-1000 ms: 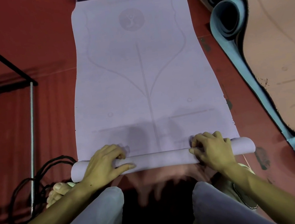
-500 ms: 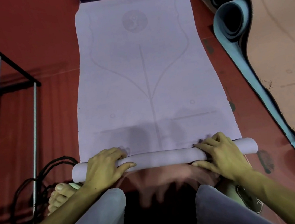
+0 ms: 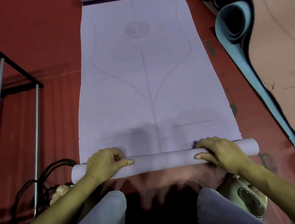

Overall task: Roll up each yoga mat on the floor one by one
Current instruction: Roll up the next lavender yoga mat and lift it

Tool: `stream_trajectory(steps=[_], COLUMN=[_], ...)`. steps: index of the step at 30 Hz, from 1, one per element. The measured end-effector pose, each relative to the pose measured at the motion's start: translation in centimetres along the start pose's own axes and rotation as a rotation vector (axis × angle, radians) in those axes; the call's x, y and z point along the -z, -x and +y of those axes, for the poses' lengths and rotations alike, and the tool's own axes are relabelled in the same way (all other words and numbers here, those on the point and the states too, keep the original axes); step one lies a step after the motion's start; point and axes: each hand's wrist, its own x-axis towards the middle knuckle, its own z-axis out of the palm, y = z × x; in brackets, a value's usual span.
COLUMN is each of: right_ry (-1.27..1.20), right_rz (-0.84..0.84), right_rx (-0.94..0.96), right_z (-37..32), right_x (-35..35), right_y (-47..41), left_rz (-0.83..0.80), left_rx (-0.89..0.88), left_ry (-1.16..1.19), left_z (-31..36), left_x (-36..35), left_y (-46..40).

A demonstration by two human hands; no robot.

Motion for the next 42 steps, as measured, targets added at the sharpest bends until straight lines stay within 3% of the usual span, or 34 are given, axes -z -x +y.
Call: stream_trajectory(steps=[5,10,14,19,25,30,36,40,42], right_ry=[-0.024,-0.025,-0.015,0.012,-0.039,-0.014,0.082,0.095,0.091], right_rz=[-0.167,-0.162,-0.124,-0.215,-0.036,-0.005,0.046,0.083,0.017], right_rx=[-0.098,-0.078,-0.156,-0.204,-0.215,-0.259,-0.173,-0.109,-0.105], right_z=[-0.5,0.1,-0.2,-1.2,-1.6,-2.1,-2.4,-2.2,-2.3], right_x=[0.9,0.6,0.7,1.7,1.0,0.8,0.9,1.1,1.6], right_y=[-1.0,-1.5,-1.5,-2.0,-1.9,-1.7,-1.6,-1.0,-0.9], left_rz=[-0.153,-0.046,0.107,0.088,0.172,0.194,0.209,0.072,0.001], left_rx=[0.043,0.029,-0.149,-0.289,-0.415,-0.485,-0.395,-0.284,-0.25], left_ry=[0.082,0.03,0.003,0.013,-0.166,-0.221,-0.304,-0.291,-0.291], left_z=[-0.3,0.2,-0.3,0.2,0.4,0.5,1.3,1.6,1.8], left_x=[0.4,-0.1,-0.9,-1.0,-0.7,-0.9,-0.6,0.1,0.6], left_y=[-0.8,0.2,0.8,0.7,1.6,1.8,1.5,0.6,0.2])
